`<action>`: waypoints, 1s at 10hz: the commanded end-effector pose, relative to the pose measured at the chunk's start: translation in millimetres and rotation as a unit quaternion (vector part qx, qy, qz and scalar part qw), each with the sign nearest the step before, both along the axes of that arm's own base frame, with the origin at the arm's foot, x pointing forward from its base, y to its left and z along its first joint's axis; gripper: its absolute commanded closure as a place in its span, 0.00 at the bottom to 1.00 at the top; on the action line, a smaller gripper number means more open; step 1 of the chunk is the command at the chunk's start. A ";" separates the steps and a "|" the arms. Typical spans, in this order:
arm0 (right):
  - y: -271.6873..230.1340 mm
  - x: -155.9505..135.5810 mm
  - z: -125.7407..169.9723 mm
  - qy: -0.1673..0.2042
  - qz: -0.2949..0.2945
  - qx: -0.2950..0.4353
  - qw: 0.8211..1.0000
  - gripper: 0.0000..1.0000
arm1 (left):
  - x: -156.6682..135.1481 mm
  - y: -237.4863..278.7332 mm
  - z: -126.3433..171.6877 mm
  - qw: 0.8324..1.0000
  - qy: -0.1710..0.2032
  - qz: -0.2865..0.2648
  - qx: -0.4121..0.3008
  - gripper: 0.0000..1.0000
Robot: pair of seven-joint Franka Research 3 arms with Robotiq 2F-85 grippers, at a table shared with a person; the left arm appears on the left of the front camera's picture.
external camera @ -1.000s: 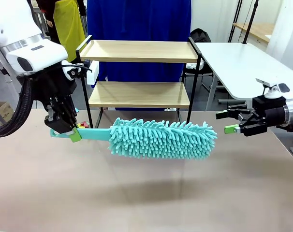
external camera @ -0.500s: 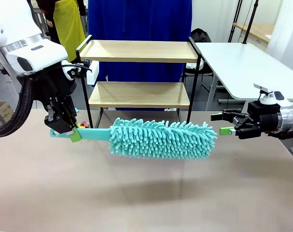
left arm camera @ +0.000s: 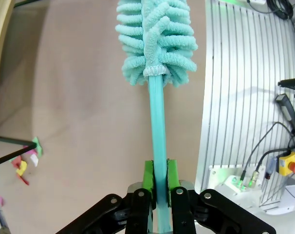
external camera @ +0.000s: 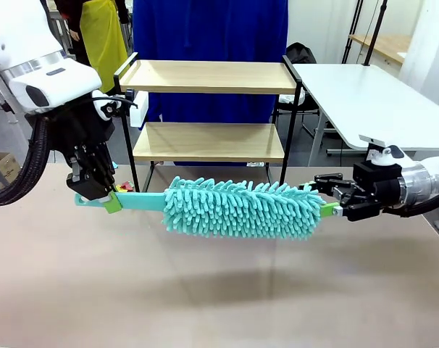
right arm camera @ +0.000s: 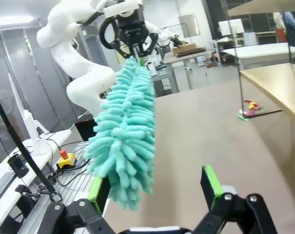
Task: Clean the shelf.
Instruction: Hand the Duster back to the human.
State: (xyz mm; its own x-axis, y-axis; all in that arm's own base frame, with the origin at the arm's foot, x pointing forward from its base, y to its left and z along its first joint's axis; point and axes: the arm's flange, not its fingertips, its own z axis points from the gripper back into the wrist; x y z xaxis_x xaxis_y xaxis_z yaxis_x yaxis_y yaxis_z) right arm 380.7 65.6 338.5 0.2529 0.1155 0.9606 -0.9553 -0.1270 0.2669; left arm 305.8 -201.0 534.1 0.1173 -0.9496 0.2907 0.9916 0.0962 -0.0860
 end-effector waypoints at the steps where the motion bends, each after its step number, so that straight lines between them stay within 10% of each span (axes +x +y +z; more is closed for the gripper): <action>1: 8.9 -59.2 -11.8 -0.011 0.013 0.017 1.000 0.00 | -1.8 1.2 2.7 1.000 0.003 -0.001 -0.007 0.87; 10: 57.8 -78.1 -13.2 -0.029 0.003 0.051 0.998 0.00 | 0.0 0.0 0.0 1.000 0.000 0.000 0.000 0.87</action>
State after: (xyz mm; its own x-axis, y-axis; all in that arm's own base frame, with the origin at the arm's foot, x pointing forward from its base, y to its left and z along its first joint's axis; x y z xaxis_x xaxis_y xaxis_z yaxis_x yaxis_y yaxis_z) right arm 363.9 121.1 323.3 0.2223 0.0478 0.9738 -0.9568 -0.1815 0.2273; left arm 305.9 -201.9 532.9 0.1171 -0.9508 0.2867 0.9916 0.0959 -0.0870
